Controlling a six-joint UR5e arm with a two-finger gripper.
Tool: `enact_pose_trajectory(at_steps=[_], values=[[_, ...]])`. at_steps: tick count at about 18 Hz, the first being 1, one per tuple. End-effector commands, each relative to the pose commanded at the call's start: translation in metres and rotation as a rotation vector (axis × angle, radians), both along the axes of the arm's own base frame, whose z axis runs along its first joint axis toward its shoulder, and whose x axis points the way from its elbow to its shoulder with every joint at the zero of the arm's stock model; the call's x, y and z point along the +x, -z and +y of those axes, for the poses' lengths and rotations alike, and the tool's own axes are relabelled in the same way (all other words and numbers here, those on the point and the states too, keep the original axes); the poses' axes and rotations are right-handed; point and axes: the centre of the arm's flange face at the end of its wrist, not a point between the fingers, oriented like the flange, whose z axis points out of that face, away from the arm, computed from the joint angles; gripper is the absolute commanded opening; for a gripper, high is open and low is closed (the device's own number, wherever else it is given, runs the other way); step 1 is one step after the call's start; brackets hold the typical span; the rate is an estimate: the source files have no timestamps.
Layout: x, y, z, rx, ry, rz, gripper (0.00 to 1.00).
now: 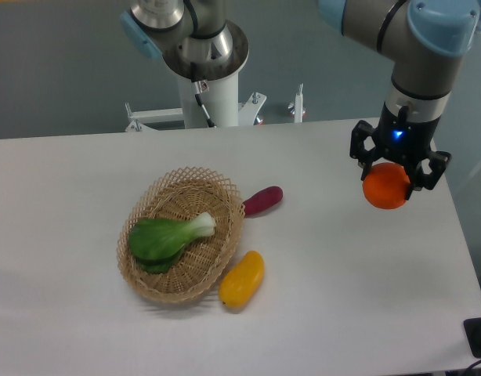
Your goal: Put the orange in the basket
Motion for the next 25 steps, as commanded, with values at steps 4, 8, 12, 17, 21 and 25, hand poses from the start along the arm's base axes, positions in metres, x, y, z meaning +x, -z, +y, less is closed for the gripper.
enact_pose_trajectory(at_steps=[4,8,12,17,21,25], values=[[0.002,0.006,0.000,-0.002,0.002,-0.008,0.50],[0.001,0.004,0.000,0.000,-0.001,-0.004,0.50],[0.002,0.007,0.002,-0.002,-0.001,-0.010,0.50],[0.011,0.012,0.013,0.001,-0.044,-0.027,0.50],[0.042,0.020,0.055,0.022,-0.149,-0.046,0.50],[0.082,0.039,0.097,0.043,-0.266,-0.080,0.51]])
